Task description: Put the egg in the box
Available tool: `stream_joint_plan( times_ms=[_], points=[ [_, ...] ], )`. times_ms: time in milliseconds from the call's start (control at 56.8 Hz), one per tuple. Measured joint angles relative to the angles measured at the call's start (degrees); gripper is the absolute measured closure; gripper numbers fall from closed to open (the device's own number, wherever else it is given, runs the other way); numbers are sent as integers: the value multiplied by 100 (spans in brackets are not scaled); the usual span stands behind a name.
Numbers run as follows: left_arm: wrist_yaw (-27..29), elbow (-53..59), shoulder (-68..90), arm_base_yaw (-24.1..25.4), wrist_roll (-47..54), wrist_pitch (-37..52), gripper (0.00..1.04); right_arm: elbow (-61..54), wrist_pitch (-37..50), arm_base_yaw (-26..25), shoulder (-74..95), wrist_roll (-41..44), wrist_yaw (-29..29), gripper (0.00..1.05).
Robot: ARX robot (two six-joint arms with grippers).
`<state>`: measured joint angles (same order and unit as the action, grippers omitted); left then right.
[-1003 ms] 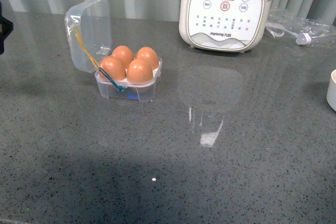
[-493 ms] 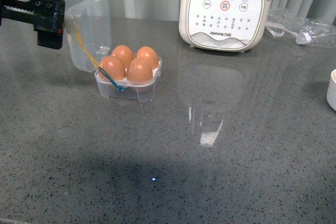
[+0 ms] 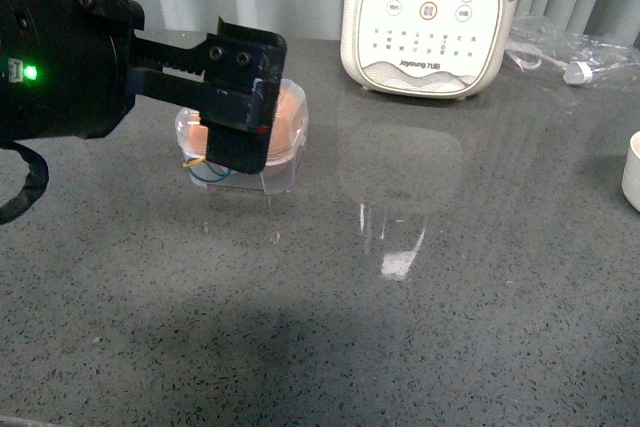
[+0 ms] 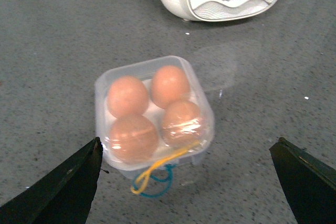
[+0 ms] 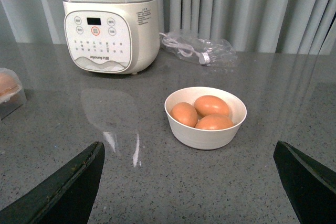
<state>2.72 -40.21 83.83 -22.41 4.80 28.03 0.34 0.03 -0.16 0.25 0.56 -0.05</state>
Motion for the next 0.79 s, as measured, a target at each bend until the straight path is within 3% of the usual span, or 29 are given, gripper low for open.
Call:
stream_joint_plan(
  times_ms=[370,563,792],
  points=[
    [-15,37,-726,289,-72,13,7,0,0,0,0,0,0,7],
    [-55,227,-1613,966,-37,-234,7,0,0,0,0,0,0,7],
    [-796,697,-3073,1764,-42,-1416,7,0,0,0,0,0,-2,7]
  ],
)
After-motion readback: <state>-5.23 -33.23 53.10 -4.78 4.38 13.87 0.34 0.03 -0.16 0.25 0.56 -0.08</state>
